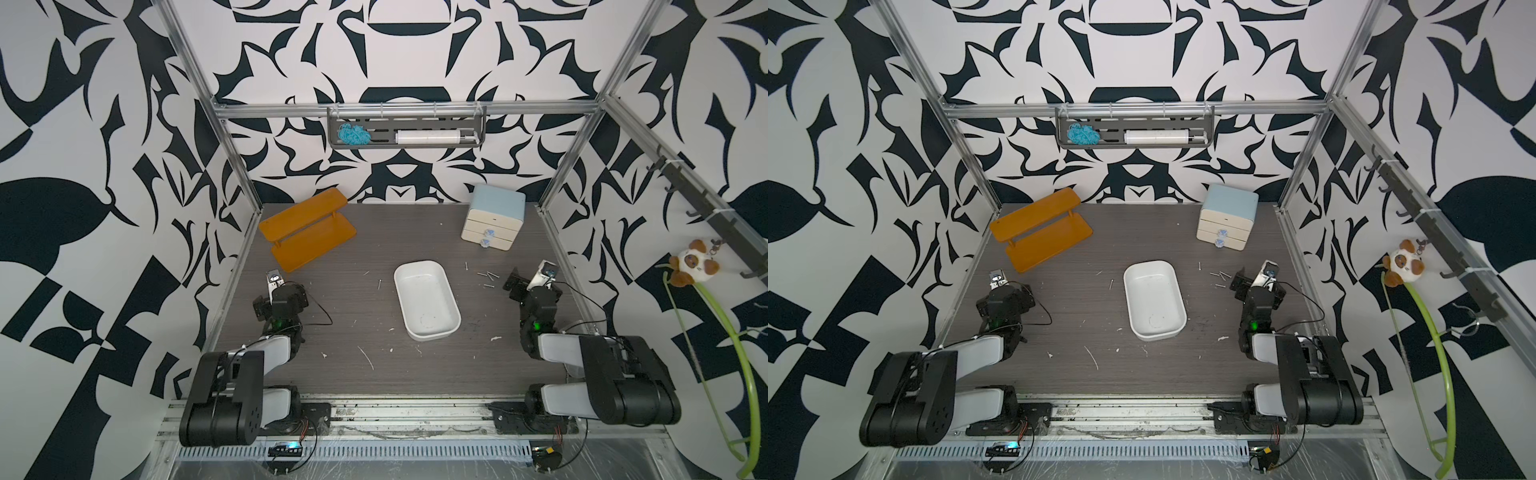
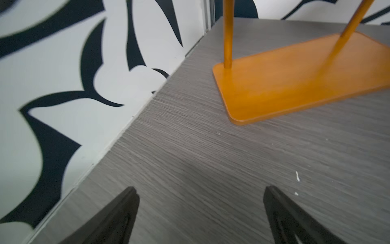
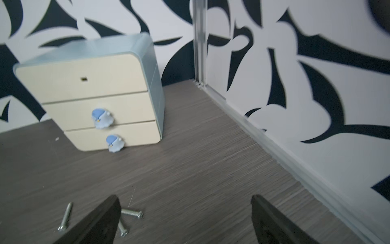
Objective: Take out the screws from the storage box
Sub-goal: Reset both arms
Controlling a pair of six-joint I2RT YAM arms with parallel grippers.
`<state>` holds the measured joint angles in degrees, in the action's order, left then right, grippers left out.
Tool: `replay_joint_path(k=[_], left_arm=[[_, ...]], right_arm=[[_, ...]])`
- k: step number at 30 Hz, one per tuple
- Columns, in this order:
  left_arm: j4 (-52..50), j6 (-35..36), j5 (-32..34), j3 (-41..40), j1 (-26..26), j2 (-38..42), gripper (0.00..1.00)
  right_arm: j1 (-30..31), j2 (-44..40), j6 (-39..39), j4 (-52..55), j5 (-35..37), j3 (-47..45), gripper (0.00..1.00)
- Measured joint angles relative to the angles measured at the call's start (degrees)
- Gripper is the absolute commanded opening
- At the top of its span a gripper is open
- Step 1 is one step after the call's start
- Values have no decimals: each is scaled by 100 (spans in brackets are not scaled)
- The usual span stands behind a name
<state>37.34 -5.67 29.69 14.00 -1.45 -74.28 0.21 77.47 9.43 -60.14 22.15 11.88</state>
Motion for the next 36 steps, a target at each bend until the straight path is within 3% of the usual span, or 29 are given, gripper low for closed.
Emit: replay_joint_path(k=[6, 9, 12, 18, 22, 24, 25, 26, 36], left_arm=[[765, 2, -382, 9, -2, 20, 99], [1051, 61, -610, -66, -2, 66, 99], [1451, 79, -798, -330, -2, 245, 99], [2293, 223, -1346, -146, 0, -1115, 99], [2052, 297, -1626, 157, -4, -1458, 99], [2081, 328, -1690, 291, -7, -1456, 99], [2114, 354, -1729, 319, -13, -1456, 99], [2111, 378, -1775, 337, -20, -1449, 99], [1882, 533, -2033, 444, -52, -1445, 99]], right_arm=[[-101, 120, -494, -428, -197, 127, 100], [-98, -160, -551, -118, -227, 125, 100], [-302, -424, -210, 354, -560, 238, 90], [-439, 680, 55, 885, -1154, 802, 92], [-133, 890, -109, 562, -1279, 501, 99], [76, 1056, -258, 87, -1338, 256, 93], [155, 1115, -304, 50, -1377, 186, 100], [201, 1154, -376, -22, -1408, 138, 100], [216, 1174, -603, -413, -1508, 92, 100]])
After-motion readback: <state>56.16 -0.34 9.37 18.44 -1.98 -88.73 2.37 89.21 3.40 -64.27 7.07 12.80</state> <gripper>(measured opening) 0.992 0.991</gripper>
